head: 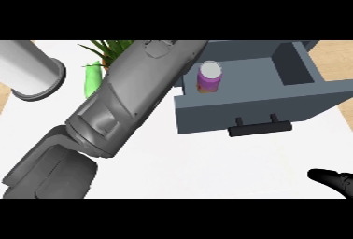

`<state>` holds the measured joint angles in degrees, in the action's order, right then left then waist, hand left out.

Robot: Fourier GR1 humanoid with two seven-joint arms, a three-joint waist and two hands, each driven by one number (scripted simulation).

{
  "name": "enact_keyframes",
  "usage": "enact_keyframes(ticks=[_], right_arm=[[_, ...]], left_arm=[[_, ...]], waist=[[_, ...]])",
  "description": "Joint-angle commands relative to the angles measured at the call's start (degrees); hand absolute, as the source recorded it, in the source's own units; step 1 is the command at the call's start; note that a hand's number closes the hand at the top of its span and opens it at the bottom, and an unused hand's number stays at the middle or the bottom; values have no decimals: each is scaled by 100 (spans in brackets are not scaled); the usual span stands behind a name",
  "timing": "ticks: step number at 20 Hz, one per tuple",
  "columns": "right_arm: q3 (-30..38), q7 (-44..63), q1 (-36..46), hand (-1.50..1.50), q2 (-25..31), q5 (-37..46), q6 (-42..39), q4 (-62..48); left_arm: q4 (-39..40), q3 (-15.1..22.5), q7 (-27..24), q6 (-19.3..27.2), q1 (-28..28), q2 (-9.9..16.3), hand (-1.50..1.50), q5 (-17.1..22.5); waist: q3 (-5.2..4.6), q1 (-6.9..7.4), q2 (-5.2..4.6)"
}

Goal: Pick up the can, place it into the drawer and close the drawer

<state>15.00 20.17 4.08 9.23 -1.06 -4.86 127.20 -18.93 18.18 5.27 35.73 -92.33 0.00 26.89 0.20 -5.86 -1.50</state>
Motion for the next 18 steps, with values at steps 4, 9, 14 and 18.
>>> enact_keyframes(ticks=[4, 9, 14, 18], right_arm=[[-190, -365, 81, -150, 340, 463, -261, 113], [-675, -580, 495, -150, 707, 1418, -352, -154], [-1028, -872, 729, -150, 984, 2430, -287, -766], [-1343, -1523, 1044, -150, 1021, 3188, 30, -1744]], left_arm=[[88, -68, -231, 163, -1, 0, -150, 391], [94, -183, -511, 203, 7, 0, -150, 605], [183, -347, -563, 128, -143, 0, -150, 791], [159, -166, -882, 97, 119, 0, -150, 775]], waist=[[-2, -22, -12], [-7, 30, -56], [-9, 193, -27], [-3, 286, -34]])
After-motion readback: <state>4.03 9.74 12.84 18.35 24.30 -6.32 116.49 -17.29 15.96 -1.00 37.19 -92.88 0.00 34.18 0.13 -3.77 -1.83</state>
